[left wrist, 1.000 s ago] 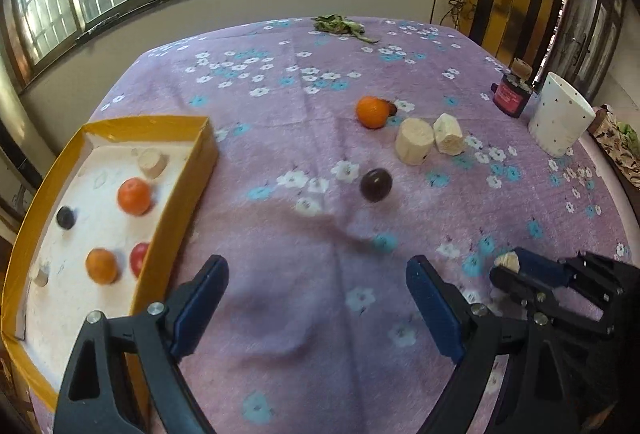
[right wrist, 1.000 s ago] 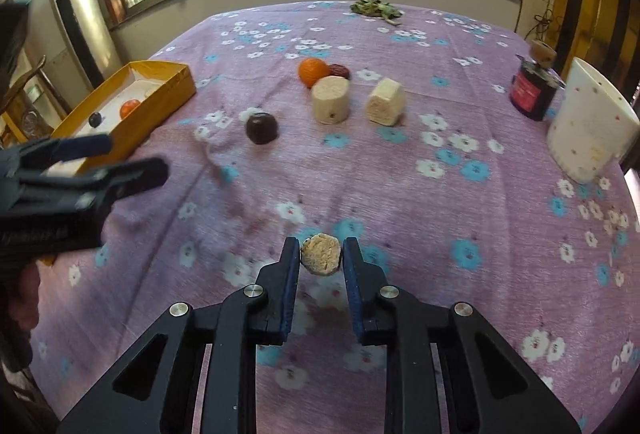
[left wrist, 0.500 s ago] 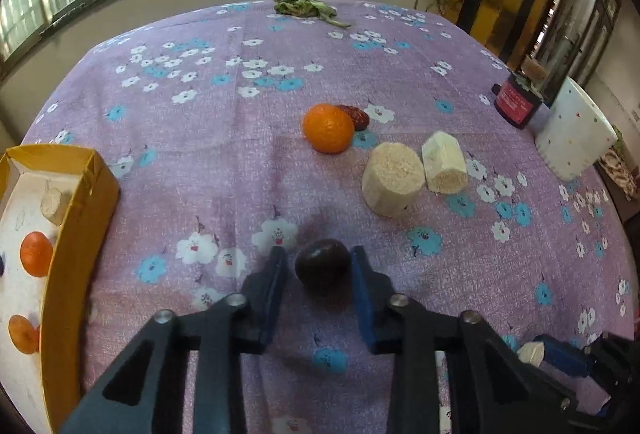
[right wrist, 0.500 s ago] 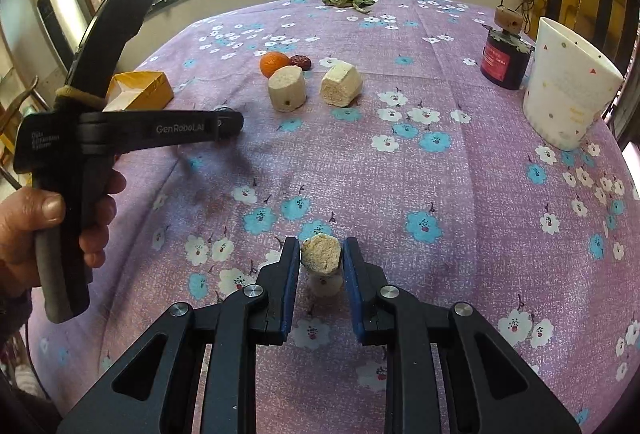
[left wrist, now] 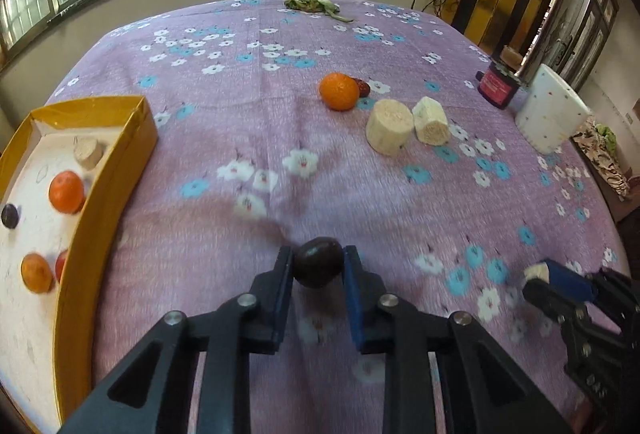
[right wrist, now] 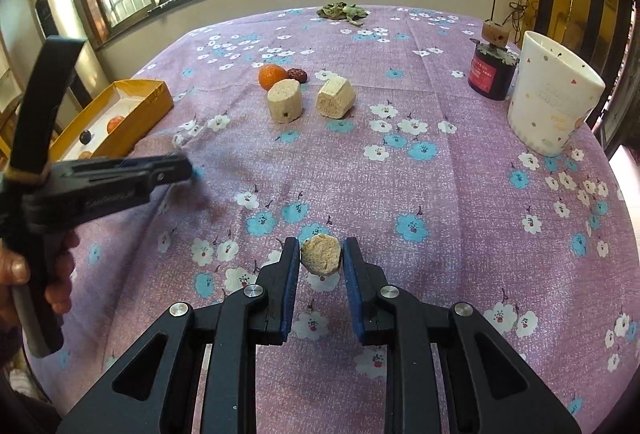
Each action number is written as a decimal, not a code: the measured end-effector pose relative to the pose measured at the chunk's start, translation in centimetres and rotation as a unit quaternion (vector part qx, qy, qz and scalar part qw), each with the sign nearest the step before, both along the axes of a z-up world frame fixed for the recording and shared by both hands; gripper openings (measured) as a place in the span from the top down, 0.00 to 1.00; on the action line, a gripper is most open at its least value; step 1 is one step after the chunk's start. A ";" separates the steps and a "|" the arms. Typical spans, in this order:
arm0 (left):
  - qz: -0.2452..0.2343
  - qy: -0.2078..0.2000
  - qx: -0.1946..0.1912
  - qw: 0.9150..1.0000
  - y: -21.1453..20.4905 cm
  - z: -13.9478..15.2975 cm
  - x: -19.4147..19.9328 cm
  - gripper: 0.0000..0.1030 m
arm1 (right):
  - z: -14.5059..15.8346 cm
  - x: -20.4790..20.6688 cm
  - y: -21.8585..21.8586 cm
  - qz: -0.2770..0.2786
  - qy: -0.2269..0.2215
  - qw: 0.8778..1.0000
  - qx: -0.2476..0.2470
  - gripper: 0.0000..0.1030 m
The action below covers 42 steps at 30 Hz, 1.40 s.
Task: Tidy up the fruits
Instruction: 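Carry the rice cake and plum over the yellow tray with both tools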
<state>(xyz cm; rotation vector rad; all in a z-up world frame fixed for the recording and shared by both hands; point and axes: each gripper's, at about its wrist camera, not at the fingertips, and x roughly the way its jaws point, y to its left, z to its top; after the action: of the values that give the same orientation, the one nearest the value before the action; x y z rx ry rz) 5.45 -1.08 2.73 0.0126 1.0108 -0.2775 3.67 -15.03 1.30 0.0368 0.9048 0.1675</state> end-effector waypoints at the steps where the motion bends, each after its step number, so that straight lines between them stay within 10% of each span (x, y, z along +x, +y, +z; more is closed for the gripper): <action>1: -0.002 0.001 -0.004 1.000 0.2 0.2 -0.5 0.74 | 0.1 -0.1 0.1 -0.001 -0.001 1.000 0.000 0.79; 42: 0.081 -0.055 -0.036 0.995 15.1 5.7 -6.6 0.74 | 4.3 1.1 16.7 0.110 -0.040 0.993 -0.025 0.79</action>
<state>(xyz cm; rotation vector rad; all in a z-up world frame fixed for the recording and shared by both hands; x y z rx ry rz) -1.11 13.99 8.46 -0.1186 0.8863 -0.1637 4.72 1.67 5.57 -0.1157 0.8313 0.3496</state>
